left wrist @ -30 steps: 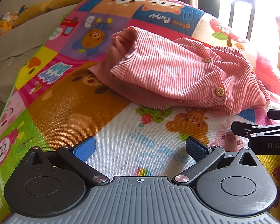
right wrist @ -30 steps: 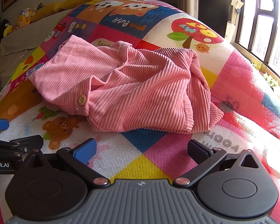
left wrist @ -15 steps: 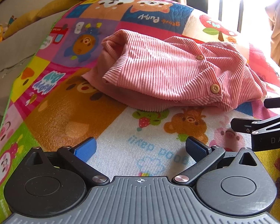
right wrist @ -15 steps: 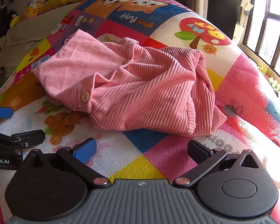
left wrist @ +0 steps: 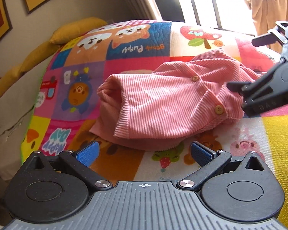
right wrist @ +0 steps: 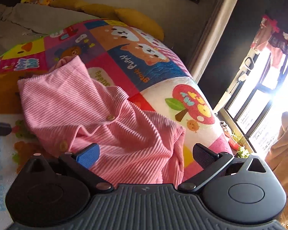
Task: Fold clothes
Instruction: 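Grasp the pink dress with both grippers and lift it off the quilt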
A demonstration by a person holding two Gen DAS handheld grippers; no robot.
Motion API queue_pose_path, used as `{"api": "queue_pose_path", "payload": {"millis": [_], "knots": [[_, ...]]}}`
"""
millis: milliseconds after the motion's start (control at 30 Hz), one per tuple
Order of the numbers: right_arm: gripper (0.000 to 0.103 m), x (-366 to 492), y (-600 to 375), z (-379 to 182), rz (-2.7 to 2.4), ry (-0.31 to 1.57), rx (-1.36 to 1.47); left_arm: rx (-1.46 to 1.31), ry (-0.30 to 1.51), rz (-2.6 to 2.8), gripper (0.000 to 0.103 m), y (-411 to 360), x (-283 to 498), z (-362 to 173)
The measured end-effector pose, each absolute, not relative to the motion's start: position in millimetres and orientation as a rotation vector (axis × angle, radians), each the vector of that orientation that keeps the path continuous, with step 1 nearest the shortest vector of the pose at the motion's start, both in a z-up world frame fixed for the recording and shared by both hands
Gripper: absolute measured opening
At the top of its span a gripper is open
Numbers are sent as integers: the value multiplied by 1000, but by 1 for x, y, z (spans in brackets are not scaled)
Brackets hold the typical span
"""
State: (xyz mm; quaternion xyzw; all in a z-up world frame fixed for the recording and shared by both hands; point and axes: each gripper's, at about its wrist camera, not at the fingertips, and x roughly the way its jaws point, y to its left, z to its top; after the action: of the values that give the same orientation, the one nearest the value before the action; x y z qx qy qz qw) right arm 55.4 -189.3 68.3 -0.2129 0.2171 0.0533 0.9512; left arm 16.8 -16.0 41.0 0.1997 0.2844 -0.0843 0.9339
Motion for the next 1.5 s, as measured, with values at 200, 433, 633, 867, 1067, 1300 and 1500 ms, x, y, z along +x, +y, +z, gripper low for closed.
{"api": "queue_pose_path", "payload": {"millis": [200,433,633,867,1067,1300,1500], "knots": [[103,71,-220,92,89,444,-343,564,532,-292,103,-51,42,30],[103,42,-190,47,345,608,-387,554,507,-79,103,-31,104,47],[103,65,-165,32,284,569,-535,445,500,-163,103,-5,89,80],[103,88,-189,59,155,498,-472,711,431,-367,103,-59,46,45],[103,101,-199,72,71,450,-449,569,363,-96,103,-57,113,61],[103,95,-173,46,74,448,-540,489,352,-28,103,-40,139,75],[103,89,-174,51,-90,339,-640,507,347,-43,103,-26,131,74]]}}
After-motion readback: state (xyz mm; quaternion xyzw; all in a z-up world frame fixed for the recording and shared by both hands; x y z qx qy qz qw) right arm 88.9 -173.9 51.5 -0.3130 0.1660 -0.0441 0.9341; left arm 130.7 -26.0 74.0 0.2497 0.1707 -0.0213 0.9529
